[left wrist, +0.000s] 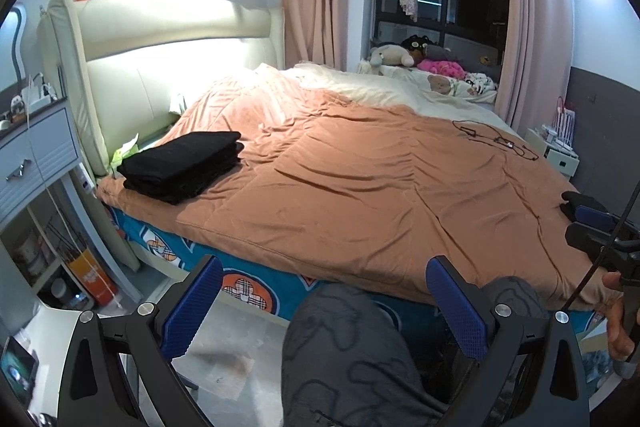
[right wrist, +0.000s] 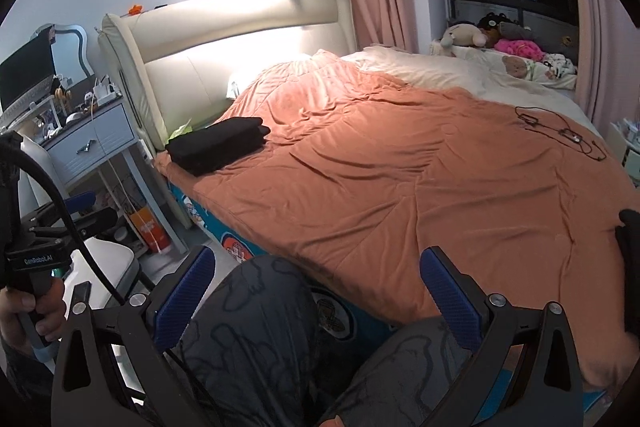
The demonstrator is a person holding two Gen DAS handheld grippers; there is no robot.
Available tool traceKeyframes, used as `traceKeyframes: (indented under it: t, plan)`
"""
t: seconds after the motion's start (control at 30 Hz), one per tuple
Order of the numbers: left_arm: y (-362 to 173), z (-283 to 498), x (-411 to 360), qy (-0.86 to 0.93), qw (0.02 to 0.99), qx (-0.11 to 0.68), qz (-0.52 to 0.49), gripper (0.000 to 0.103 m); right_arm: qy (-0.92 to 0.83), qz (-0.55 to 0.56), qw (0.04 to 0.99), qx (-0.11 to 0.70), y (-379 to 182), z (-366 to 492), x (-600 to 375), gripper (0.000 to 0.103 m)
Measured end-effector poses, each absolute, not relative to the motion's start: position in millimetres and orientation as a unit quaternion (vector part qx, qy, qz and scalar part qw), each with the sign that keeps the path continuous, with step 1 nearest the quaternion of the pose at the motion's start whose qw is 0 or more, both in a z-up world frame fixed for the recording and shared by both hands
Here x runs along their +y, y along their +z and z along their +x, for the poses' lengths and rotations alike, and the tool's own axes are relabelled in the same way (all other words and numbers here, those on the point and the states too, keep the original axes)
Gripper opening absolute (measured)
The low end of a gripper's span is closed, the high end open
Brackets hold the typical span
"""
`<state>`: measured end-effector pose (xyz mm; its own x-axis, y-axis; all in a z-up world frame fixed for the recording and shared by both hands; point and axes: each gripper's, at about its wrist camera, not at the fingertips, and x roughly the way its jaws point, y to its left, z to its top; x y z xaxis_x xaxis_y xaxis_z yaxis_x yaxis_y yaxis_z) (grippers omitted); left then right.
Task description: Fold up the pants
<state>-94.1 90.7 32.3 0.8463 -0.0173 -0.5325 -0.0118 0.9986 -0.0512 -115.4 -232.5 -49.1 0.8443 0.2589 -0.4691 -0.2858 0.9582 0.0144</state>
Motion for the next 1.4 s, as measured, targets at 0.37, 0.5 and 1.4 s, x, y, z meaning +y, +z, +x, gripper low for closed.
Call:
traceKeyframes:
  t: [0.37, 0.5, 1.4]
  plan:
    - [40, -123, 77, 0.001, 0.972, 0.235, -0.013, 0.102, 0.132, -0.016, 0.967, 0.216, -60, -149, -241, 0.103]
    - [43, -127, 76, 0.0, 0.974, 0.227, -0.015, 0.103, 0.127, -0.02, 0.97, 0.206, -63, -159, -239, 0.103]
    - [45, -137, 75, 0.006, 0.975, 0.222, -0.025, 0.102, 0.123, -0.023, 0.972, 0.2, -66, -167, -238, 0.103]
